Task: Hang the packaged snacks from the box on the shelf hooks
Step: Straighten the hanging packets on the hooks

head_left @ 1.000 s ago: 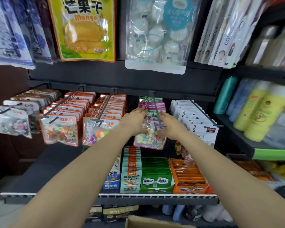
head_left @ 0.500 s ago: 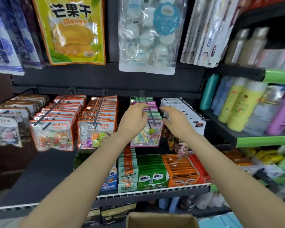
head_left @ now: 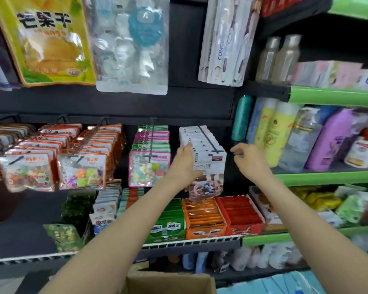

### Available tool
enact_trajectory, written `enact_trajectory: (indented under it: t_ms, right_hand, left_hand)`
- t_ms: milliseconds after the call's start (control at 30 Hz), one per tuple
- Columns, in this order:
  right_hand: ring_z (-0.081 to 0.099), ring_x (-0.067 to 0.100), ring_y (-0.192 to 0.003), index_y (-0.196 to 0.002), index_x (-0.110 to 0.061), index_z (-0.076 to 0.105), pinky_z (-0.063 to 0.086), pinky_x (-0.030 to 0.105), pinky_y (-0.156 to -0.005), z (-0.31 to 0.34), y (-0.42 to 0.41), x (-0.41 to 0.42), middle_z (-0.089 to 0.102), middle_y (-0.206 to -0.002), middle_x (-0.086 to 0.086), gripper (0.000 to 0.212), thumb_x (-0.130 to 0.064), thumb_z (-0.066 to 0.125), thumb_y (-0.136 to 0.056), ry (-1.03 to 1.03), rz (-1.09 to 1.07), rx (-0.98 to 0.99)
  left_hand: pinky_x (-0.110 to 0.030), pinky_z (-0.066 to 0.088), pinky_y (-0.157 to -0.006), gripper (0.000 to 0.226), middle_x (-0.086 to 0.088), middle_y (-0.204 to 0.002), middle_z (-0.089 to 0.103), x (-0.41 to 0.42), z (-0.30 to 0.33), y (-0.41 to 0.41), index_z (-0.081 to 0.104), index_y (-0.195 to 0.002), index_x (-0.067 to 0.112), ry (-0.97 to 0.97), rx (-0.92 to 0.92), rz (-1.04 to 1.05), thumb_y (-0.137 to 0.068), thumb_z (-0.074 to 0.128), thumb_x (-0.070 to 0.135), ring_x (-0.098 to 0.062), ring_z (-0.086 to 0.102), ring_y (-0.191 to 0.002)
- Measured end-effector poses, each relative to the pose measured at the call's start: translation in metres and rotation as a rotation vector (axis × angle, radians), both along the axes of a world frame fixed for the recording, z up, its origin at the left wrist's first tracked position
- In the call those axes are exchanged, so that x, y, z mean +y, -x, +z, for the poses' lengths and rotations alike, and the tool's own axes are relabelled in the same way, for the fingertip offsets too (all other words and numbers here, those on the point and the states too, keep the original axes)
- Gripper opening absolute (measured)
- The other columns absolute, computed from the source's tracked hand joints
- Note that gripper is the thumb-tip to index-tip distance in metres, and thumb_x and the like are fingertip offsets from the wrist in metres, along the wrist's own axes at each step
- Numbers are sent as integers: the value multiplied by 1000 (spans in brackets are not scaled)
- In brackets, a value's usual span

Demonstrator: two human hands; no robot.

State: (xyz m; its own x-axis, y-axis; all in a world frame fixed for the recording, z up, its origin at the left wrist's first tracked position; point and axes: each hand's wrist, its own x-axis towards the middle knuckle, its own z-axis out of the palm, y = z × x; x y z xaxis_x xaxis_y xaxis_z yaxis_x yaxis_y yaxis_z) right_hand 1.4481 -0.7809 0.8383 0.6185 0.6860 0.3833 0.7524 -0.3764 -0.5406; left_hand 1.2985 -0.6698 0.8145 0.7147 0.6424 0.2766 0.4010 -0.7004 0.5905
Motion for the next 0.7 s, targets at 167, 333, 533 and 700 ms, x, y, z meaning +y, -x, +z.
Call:
enact_trajectory:
  t_ms: [167, 333, 533, 700]
  right_hand:
    - [43, 27, -130, -144, -11, 30, 33, 32, -103, -38, -33, 6, 44, -141, 15, 70, -15, 67, -85, 101, 228, 262]
    - [29, 3, -129, -150, -13, 3, 23, 13, -99, -54, -45, 29, 33, -137, -17, 102, -14, 75, -78, 43, 460, 381]
    - [53, 10, -114, -143, -29, 27, 42, 38, -101, -70, -58, 62, 55, -115, -26, 93, -13, 80, -69, -50, 530, 432]
    - [52, 6, -108, -140, -26, 32, 41, 29, -97, -67, -66, 82, 56, -114, -18, 80, -10, 75, -74, -92, 517, 432]
  left_hand:
    - [-30, 20, -111, 119, -10, -155, 18, 9, -30, -21, -1, -150, 8, 161, -9, 135, -67, 84, 23, -23, 20, -141]
    - [-18, 27, -100, 131, 10, -147, 29, 13, -42, -38, 2, -150, 21, 184, -159, 94, -51, 86, 44, -9, 34, -132]
    - [-17, 38, -90, 124, 8, -139, 47, 27, -51, -44, -9, -150, 26, 242, -179, 92, -67, 83, 35, -11, 51, -120]
    - [-19, 42, -91, 116, 5, -140, 48, 46, -55, -58, -7, -150, 28, 252, -227, 139, -73, 79, 17, -12, 52, -119]
